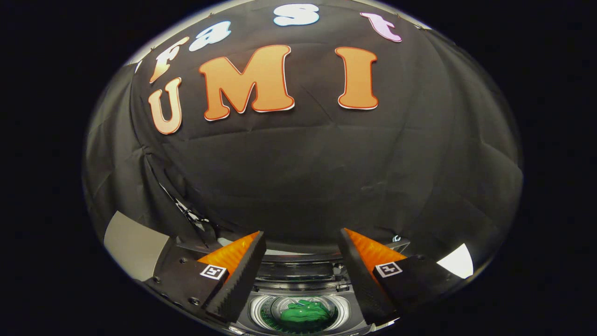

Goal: Put the clothes into the washing machine and then close the washing machine lid.

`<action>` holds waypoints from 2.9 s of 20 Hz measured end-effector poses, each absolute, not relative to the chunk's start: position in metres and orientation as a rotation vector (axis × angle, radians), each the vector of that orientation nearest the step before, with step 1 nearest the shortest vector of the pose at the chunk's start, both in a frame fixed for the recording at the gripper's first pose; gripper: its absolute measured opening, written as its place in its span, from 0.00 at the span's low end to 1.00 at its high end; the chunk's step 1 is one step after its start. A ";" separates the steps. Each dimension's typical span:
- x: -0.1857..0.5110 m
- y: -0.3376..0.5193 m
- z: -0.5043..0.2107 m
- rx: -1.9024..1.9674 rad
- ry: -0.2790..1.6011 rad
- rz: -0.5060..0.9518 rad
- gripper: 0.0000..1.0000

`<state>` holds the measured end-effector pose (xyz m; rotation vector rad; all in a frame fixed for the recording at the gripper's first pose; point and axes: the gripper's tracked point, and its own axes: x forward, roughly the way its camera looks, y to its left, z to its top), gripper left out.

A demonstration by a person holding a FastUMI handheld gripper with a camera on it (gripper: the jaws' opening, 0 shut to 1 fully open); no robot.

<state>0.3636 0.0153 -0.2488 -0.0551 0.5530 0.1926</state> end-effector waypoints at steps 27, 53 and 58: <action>0.283 -0.007 -0.277 -0.058 0.524 0.235 1.00; 0.184 -0.072 -0.309 0.051 0.612 0.139 0.99; 0.191 -0.086 -0.271 0.043 0.557 0.140 0.99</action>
